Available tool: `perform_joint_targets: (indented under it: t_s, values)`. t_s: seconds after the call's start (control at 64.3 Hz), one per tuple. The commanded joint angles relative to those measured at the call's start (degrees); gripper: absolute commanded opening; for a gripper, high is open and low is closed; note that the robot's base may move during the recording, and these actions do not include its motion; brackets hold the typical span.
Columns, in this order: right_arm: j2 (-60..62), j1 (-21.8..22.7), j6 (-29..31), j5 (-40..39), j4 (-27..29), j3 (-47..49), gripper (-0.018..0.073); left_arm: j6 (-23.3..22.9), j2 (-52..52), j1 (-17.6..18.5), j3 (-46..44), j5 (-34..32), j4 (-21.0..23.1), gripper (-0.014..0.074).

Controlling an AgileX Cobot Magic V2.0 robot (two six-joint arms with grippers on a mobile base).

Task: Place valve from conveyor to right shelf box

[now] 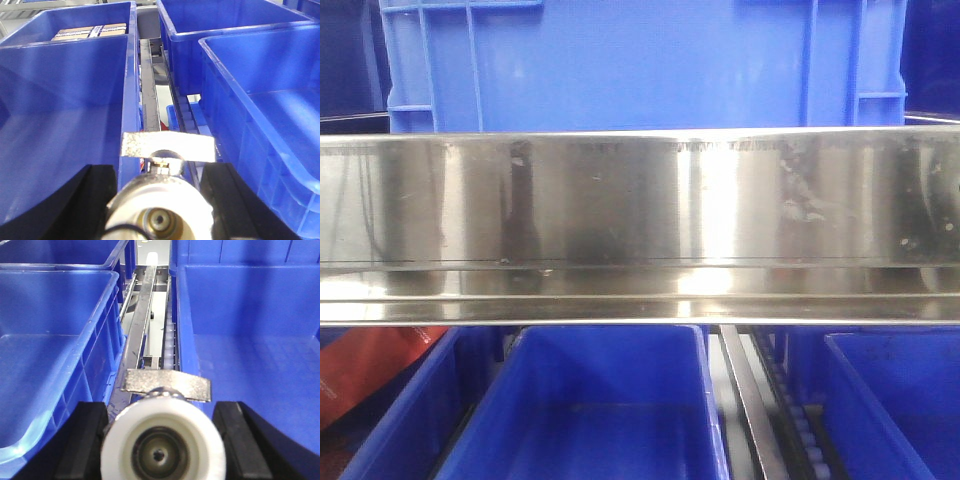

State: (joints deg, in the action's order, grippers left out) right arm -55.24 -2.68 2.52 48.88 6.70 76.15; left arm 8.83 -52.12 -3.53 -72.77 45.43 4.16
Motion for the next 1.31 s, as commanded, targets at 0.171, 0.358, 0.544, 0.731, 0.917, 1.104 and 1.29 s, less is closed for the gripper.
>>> perform_joint_targets:
  t_s: [0.171, 0.358, 0.544, 0.731, 0.917, 1.104, 1.29]
  values:
    - [0.59, 0.16, 0.46, -4.35, -0.27, 0.96, -0.0162, -0.40, 0.32, 0.33, -0.26, -3.31, 0.39, -0.0111]
    - [0.59, 0.16, 0.46, -4.35, -0.27, 0.96, -0.0162, -0.40, 0.32, 0.33, -0.26, -3.31, 0.39, -0.0111]
    - [0.59, 0.16, 0.46, -4.35, -0.27, 0.96, -0.0162, -0.40, 0.32, 0.33, -0.26, -3.31, 0.39, -0.0111]
    - [0.59, 0.16, 0.46, -4.35, -0.27, 0.96, -0.0162, -0.40, 0.32, 0.33, -0.26, -4.19, 0.39, -0.0111]
    - [0.59, 0.16, 0.46, -4.35, -0.27, 0.96, -0.0162, -0.40, 0.32, 0.33, -0.26, -5.13, 0.39, -0.0111]
    - [0.37, 0.16, 0.46, -4.33, 0.23, 3.10, -0.0162, -0.40, -0.43, 1.71, -1.60, -7.44, 0.39, -0.0111]
    - [-4.16, -4.11, 4.02, -4.33, 2.79, 12.35, -0.0162, 0.09, -7.83, 10.66, -12.55, -6.43, 0.14, -0.0111]
